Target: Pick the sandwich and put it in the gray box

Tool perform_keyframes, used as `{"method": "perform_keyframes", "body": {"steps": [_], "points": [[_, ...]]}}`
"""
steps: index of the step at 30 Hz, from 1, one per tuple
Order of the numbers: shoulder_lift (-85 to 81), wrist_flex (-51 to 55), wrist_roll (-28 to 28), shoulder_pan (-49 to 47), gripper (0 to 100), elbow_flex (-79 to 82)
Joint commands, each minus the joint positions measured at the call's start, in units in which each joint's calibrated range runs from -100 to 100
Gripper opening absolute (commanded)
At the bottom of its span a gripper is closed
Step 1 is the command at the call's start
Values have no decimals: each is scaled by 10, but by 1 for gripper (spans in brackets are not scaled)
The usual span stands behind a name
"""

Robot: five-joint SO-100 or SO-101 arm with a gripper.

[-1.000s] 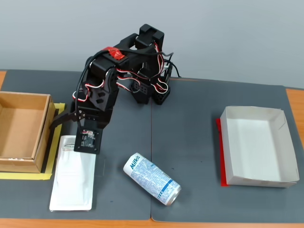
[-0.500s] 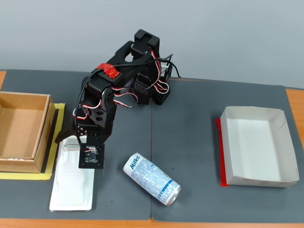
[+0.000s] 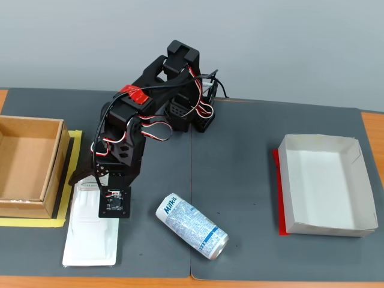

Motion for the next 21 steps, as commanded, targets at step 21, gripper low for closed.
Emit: {"method": "perform_keyframes", "body": {"steps": [21], "points": [[112,0,-3,8,44,-126]]}}
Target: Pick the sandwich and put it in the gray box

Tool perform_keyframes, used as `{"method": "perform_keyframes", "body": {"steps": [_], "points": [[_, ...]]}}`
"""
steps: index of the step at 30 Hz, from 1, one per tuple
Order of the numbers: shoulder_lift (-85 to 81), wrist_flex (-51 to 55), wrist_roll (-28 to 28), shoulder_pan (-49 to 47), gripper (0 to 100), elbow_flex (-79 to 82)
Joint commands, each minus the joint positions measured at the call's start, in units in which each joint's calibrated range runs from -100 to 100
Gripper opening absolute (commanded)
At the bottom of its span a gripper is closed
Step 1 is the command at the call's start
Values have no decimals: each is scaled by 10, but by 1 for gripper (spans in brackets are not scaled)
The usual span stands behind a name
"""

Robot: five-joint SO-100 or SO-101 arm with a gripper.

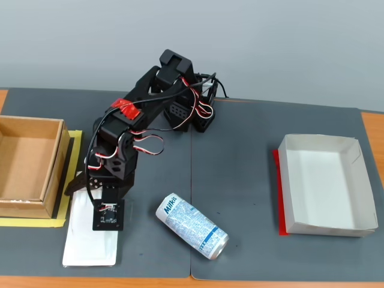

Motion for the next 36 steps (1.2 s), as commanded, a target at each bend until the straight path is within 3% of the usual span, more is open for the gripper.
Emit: {"method": "perform_keyframes", "body": {"steps": [1,21,29,36], "points": [[8,1,-3,5,44,-42],[58,2,2,3,43,-42],[49,1,0,2,26,-42],[47,2,-2,5,17,-43]]}}
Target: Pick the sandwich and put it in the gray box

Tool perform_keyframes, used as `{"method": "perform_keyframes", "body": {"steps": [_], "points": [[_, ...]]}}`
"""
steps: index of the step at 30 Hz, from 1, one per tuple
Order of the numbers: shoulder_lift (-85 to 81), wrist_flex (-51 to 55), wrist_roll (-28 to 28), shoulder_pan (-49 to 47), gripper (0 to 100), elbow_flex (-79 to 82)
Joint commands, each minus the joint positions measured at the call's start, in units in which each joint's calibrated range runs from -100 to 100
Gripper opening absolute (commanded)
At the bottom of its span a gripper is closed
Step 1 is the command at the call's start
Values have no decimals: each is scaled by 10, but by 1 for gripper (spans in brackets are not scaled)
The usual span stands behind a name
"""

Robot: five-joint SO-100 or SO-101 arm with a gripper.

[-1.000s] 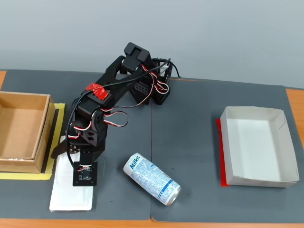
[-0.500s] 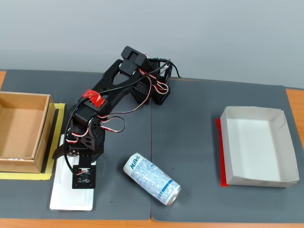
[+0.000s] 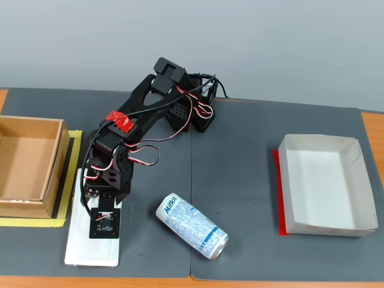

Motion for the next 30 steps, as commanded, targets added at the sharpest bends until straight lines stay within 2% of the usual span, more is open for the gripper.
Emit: {"method": "perform_keyframes", "body": {"steps": [1,8,22,30], "points": [[-16,5,-3,1,15,-17],[-16,5,-3,2,2,-17],[-19,6,-3,-2,2,-17],[-114,6,-3,-11,2,-11]]}}
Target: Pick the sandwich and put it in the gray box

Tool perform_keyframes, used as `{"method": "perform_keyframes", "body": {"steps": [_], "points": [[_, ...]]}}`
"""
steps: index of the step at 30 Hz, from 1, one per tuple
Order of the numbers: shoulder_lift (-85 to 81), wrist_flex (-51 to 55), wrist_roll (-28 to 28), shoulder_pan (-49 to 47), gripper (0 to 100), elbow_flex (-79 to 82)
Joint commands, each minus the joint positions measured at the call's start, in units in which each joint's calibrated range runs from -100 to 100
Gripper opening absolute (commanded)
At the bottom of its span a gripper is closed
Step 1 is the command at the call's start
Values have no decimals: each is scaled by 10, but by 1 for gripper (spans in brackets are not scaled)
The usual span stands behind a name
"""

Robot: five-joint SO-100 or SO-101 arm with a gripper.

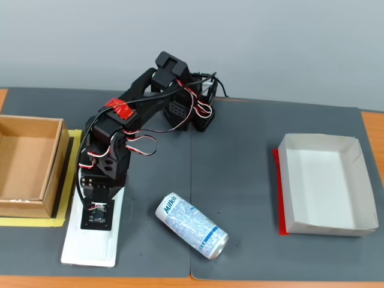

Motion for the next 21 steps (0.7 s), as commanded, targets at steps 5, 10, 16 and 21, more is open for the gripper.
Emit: {"method": "perform_keyframes", "body": {"steps": [5,10,16,21], "points": [[-119,1,2,-13,2,0],[-166,18,2,-21,2,1],[-216,40,2,-34,2,0],[-268,40,2,-73,2,0]]}}
